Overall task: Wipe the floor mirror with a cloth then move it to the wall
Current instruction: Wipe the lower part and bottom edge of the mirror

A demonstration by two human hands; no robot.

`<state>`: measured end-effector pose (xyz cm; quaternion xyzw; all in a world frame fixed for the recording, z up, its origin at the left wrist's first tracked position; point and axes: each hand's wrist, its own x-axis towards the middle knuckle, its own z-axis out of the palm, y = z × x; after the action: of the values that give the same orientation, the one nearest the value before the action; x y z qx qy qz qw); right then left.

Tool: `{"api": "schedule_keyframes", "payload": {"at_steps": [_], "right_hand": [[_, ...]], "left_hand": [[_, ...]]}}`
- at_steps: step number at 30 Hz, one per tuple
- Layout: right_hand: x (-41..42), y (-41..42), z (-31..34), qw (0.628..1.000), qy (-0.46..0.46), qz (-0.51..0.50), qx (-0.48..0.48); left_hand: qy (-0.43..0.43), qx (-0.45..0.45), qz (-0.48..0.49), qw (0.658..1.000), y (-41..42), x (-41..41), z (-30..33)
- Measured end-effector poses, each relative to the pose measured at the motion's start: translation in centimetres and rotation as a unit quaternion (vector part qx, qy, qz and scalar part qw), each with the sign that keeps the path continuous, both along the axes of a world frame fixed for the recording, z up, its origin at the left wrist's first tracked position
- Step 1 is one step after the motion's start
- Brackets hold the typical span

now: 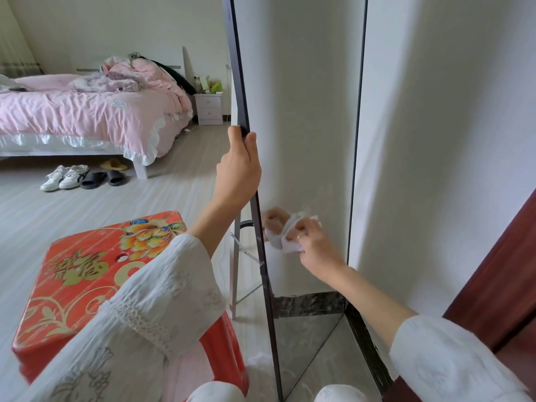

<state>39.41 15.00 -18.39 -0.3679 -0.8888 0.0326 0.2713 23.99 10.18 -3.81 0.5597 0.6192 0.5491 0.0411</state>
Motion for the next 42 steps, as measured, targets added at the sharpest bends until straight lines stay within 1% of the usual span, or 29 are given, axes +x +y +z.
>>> {"api": "schedule_keyframes", "payload": {"at_steps": [2, 3, 4, 6, 9, 13, 15, 17, 19, 21, 22, 24, 26, 27, 28, 29, 31, 32, 34, 38, 40, 42], "right_hand": [[1.4, 0.0, 0.0, 0.993, -0.086, 0.014, -0.078], [2.0, 0.2, 0.5, 0.989, -0.112, 0.010, -0.100], [2.5, 0.5, 1.4, 0.987, -0.119, -0.003, -0.106], [3.2, 1.7, 3.7, 0.994, -0.083, -0.040, -0.054], [3.2, 3.6, 7.1, 0.996, 0.008, -0.072, 0.044], [1.3, 5.4, 10.3, 0.984, 0.116, -0.092, 0.102], [0.3, 5.6, 10.0, 0.979, 0.138, -0.100, 0.110], [-0.3, 5.3, 8.0, 0.979, 0.144, -0.097, 0.111], [-0.4, 4.3, 5.3, 0.982, 0.138, -0.092, 0.088], [0.0, 3.3, 2.5, 0.988, 0.119, -0.073, 0.063], [0.5, 3.0, 1.1, 0.993, 0.091, -0.068, 0.039], [1.6, 3.2, -1.1, 0.997, -0.019, -0.063, -0.047], [2.7, 3.7, -1.5, 0.975, -0.151, -0.077, -0.143], [3.1, 4.0, -1.0, 0.963, -0.192, -0.091, -0.164], [3.4, 4.2, -0.2, 0.960, -0.201, -0.110, -0.160], [3.7, 4.6, 0.8, 0.968, -0.173, -0.130, -0.128], [4.3, 5.4, 3.0, 0.982, -0.043, -0.176, -0.047], [4.3, 5.9, 4.3, 0.980, 0.021, -0.195, -0.012], [4.1, 7.0, 6.9, 0.972, 0.105, -0.206, 0.037], [2.6, 8.9, 10.6, 0.958, 0.207, -0.184, 0.074], [1.5, 9.0, 9.9, 0.952, 0.237, -0.179, 0.075], [0.4, 8.5, 7.2, 0.950, 0.247, -0.172, 0.077]], "left_hand": [[-0.003, 0.018, -0.003, 1.000, 0.1, 0.0, -0.3], [-0.007, 0.029, -0.005, 1.000, 0.2, 0.0, -0.4], [-0.013, 0.039, -0.005, 0.999, 0.4, 0.1, -0.6], [-0.025, 0.062, 0.000, 0.998, 0.8, 0.3, -0.9], [-0.036, 0.077, 0.008, 0.996, 1.2, 0.7, -1.3], [-0.031, 0.067, 0.010, 0.997, 1.2, 0.8, -1.2], [-0.028, 0.072, 0.010, 0.997, 1.1, 0.9, -1.2], [-0.011, 0.087, 0.026, 0.996, 1.3, 1.0, -1.4], [0.001, 0.106, 0.048, 0.993, 1.7, 1.0, -1.6], [0.001, 0.118, 0.063, 0.991, 2.1, 1.1, -1.7], [0.000, 0.118, 0.066, 0.991, 2.2, 1.1, -1.8], [-0.005, 0.118, 0.067, 0.991, 2.4, 1.1, -1.9], [-0.009, 0.119, 0.062, 0.991, 2.5, 1.1, -2.0], [-0.013, 0.121, 0.059, 0.991, 2.5, 1.1, -2.0], [-0.018, 0.123, 0.056, 0.991, 2.6, 1.1, -2.1], [-0.023, 0.127, 0.055, 0.990, 2.7, 1.1, -2.1], [-0.032, 0.138, 0.055, 0.988, 2.9, 1.2, -2.2], [-0.036, 0.143, 0.055, 0.988, 3.0, 1.3, -2.3], [-0.043, 0.147, 0.051, 0.987, 3.0, 1.5, -2.3], [-0.057, 0.153, 0.045, 0.985, 3.1, 1.6, -2.3], [-0.056, 0.160, 0.052, 0.984, 3.2, 1.6, -2.4], [-0.051, 0.169, 0.061, 0.982, 3.4, 1.7, -2.5]]}}
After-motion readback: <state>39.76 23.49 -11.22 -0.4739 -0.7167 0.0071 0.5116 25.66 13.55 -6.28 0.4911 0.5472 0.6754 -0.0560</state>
